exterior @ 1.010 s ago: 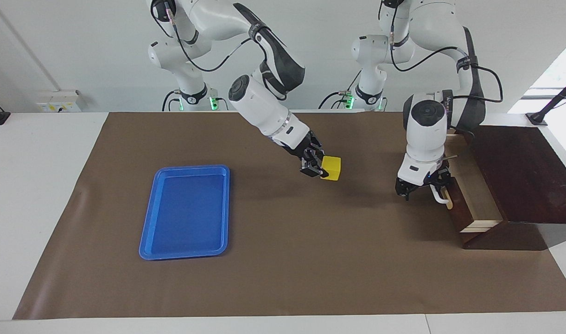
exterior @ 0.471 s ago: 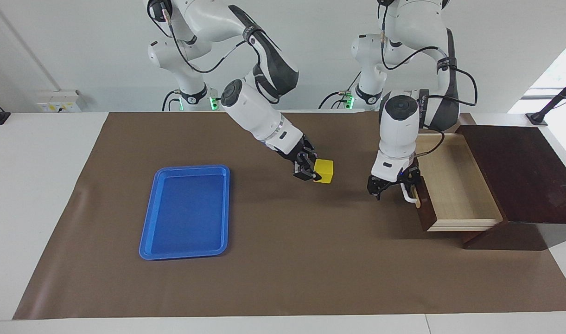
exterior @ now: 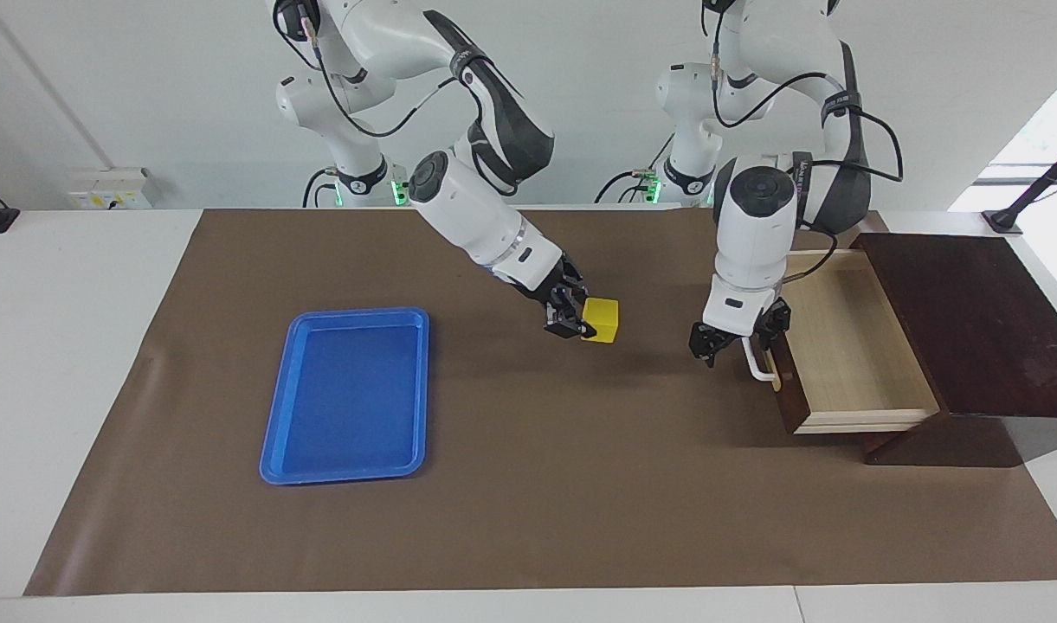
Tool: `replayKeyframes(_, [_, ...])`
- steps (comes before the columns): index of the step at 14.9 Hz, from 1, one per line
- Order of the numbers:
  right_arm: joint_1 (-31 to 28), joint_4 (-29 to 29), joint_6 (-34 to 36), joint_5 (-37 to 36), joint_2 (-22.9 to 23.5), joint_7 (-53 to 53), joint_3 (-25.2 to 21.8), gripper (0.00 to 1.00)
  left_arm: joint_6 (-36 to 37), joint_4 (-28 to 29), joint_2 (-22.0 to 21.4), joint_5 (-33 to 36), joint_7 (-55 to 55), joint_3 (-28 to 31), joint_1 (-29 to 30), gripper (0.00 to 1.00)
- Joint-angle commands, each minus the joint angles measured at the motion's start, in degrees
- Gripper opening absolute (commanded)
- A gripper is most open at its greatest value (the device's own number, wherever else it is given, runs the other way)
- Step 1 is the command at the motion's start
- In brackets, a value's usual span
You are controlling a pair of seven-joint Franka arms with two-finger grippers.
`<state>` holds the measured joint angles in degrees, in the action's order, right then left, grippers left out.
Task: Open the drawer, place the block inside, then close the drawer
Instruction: 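Pull the drawer open with the left gripper while the right gripper holds the cube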
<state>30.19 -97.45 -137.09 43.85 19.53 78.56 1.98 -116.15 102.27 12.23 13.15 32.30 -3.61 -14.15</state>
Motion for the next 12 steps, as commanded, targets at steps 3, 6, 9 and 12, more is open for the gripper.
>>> replayKeyframes(3, [-1.1, 1.12, 1.39, -0.7, 0.33, 0.81, 0.4, 0.0, 4.88, -6.64, 1.22, -9.27, 9.93, 0.71, 0.35, 1.0])
replayKeyframes(6, [-1.1, 1.12, 1.3, -0.61, 0.33, 0.81, 0.4, 0.0, 4.35, -7.08, -0.45, -12.34, 25.75, 0.8, 0.88, 1.0])
replayKeyframes(9, [-1.01, 1.12, 1.3, -0.09, 0.24, 0.81, 0.4, 0.0, 4.61, -8.92, -0.46, -14.11, 42.43, 0.71, 0.36, 1.0])
replayKeyframes(12, [-1.01, 1.12, 1.21, -0.09, 0.24, 0.81, 0.4, 0.0, 1.81, -8.76, -0.37, -13.94, 67.04, 0.54, -1.65, 1.0])
